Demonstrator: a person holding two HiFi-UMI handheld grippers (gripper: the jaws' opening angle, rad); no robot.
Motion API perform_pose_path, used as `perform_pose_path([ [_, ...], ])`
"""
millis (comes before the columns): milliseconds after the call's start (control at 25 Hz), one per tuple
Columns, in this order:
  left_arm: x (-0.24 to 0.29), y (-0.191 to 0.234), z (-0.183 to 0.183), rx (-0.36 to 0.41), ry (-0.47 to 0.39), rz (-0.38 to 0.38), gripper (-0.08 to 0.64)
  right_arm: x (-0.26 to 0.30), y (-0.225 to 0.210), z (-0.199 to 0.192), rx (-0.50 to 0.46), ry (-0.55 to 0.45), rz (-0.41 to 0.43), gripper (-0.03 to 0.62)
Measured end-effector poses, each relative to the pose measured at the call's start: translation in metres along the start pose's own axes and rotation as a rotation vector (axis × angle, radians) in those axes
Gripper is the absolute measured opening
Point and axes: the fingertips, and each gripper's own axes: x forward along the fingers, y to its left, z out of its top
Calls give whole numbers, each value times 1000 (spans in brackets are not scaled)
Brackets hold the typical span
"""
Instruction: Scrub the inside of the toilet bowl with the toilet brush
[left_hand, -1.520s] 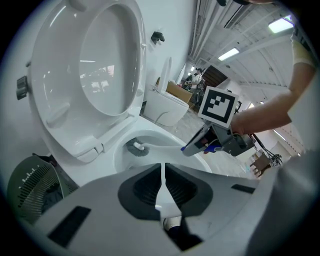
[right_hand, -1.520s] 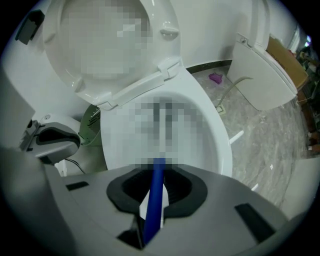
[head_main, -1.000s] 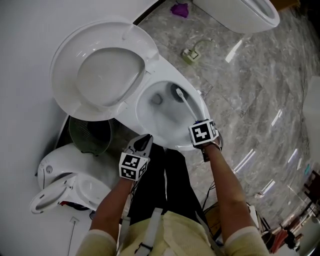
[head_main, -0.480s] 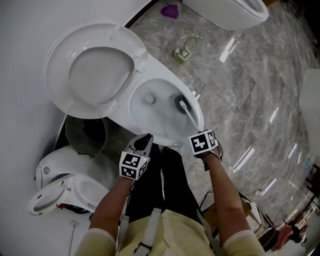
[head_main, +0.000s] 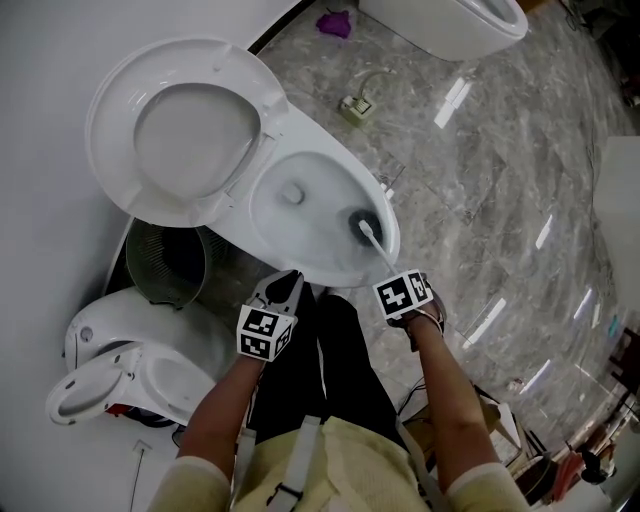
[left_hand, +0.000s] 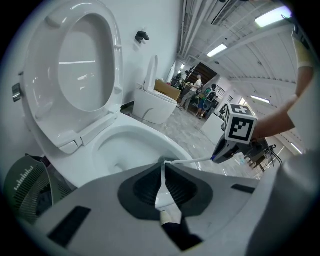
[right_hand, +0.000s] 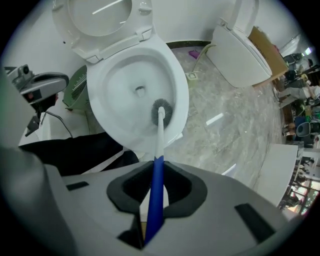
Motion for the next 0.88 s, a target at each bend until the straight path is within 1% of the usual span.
perform_pose_path([
  [200, -2, -4, -4, -12, -10, 11, 32, 1, 11, -17, -75, 48, 27, 71],
  [400, -4, -7, -5, -24, -19, 19, 32, 2, 29, -26, -96, 84, 107, 71],
  [520, -7, -4, -7, -33, -22, 28, 32, 2, 40, -25, -99, 90, 148, 72],
  [720, -12, 3, -10, -49, -19, 49, 32, -1, 59, -19, -135, 100, 212, 71],
  [880, -15, 9, -10, -64, -23, 65, 32, -1, 72, -8, -164, 95, 244, 71],
])
